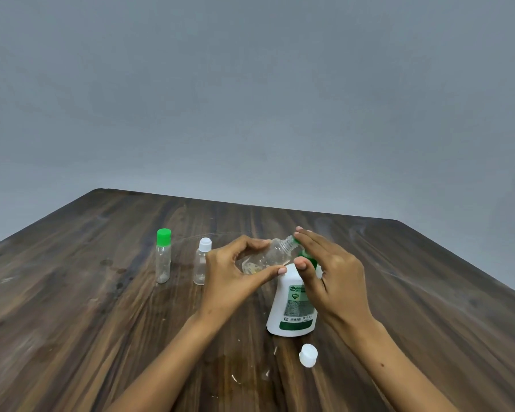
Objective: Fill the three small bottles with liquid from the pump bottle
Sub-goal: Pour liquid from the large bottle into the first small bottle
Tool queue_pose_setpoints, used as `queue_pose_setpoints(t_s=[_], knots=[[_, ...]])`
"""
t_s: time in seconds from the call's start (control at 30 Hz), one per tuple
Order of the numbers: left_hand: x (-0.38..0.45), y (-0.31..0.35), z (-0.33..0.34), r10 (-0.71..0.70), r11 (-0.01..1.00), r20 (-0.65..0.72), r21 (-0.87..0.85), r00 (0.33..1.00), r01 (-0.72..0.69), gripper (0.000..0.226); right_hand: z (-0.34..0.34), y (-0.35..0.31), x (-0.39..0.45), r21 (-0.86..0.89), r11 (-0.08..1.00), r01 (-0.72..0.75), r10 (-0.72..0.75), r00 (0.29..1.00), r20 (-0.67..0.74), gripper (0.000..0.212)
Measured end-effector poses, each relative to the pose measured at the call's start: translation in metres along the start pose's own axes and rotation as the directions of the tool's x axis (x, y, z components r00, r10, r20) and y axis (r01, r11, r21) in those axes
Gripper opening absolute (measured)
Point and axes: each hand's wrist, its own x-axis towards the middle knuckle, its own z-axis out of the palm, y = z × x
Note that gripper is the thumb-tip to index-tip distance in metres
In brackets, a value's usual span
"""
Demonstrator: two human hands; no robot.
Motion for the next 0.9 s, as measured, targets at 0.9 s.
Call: queue_pose_setpoints(t_s=[0.9], knots=[[0.0, -0.001, 0.001, -0.004, 1.0, -0.023, 0.0, 1.0, 0.004, 0.042, -0.013, 0.0, 0.011, -0.02, 0.999, 0.033, -0.032, 0.999, 0.018, 0.085]])
